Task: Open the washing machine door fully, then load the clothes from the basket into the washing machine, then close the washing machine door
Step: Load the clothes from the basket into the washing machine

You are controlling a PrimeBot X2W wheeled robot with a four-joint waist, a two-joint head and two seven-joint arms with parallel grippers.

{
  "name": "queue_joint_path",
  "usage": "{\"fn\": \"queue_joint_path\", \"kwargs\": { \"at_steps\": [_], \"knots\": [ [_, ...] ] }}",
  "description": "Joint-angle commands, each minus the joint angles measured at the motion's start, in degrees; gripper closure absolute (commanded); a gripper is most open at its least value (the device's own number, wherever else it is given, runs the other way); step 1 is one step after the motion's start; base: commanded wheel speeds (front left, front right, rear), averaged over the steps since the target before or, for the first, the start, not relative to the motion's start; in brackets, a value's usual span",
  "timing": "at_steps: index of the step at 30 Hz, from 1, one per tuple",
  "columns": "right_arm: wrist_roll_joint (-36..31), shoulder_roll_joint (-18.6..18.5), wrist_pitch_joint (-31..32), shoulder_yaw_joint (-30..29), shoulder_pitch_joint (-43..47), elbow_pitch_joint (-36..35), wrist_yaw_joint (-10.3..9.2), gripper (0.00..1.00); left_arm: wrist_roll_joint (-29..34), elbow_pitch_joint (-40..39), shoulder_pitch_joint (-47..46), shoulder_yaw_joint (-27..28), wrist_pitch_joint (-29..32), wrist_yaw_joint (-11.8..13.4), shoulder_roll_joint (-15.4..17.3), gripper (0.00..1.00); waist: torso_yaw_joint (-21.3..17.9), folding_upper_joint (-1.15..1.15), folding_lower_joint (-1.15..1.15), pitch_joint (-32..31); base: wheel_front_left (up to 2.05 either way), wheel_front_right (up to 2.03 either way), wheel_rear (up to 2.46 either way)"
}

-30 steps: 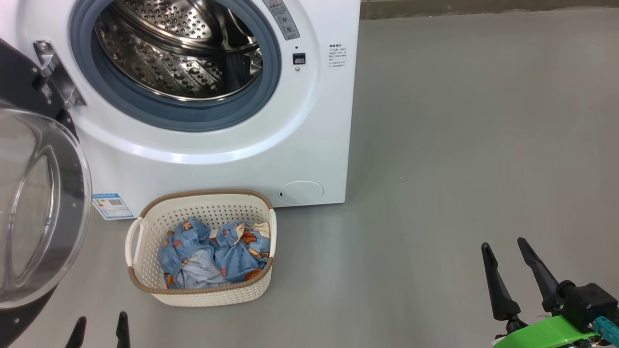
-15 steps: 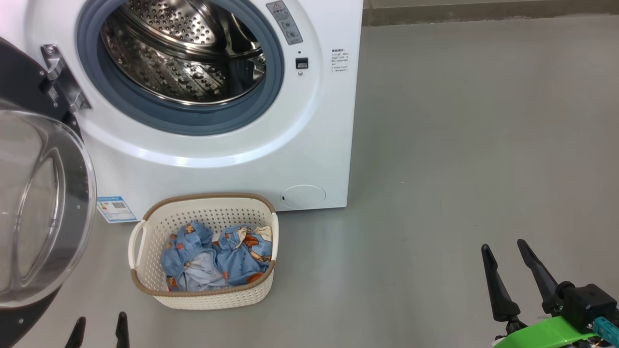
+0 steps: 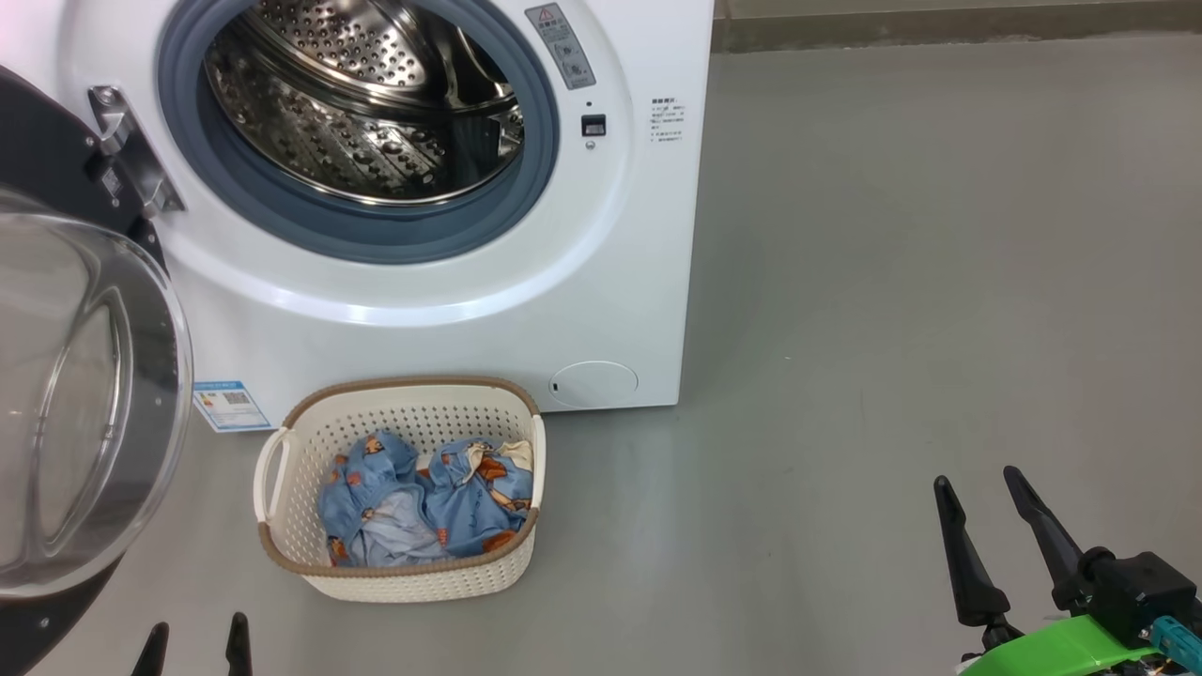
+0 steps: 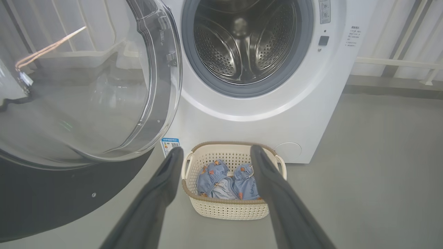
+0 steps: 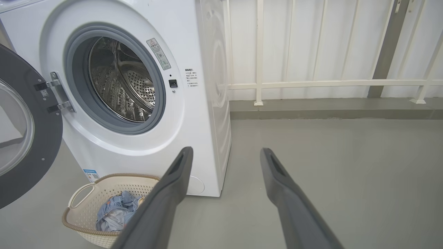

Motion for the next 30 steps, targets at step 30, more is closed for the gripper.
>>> {"fn": "queue_joint_path", "kwargs": {
  "at_steps": [30],
  "knots": [
    [0.62,-0.4,-0.68,1.24,-2.24,-1.14,0.09,0.0,-0.13,-0.13,-5.88,4.31,-0.37,0.04,0.33,0.0,0.57,0.0,0.0,3.48,1.17,-1.17,0.0]
  ]
}}
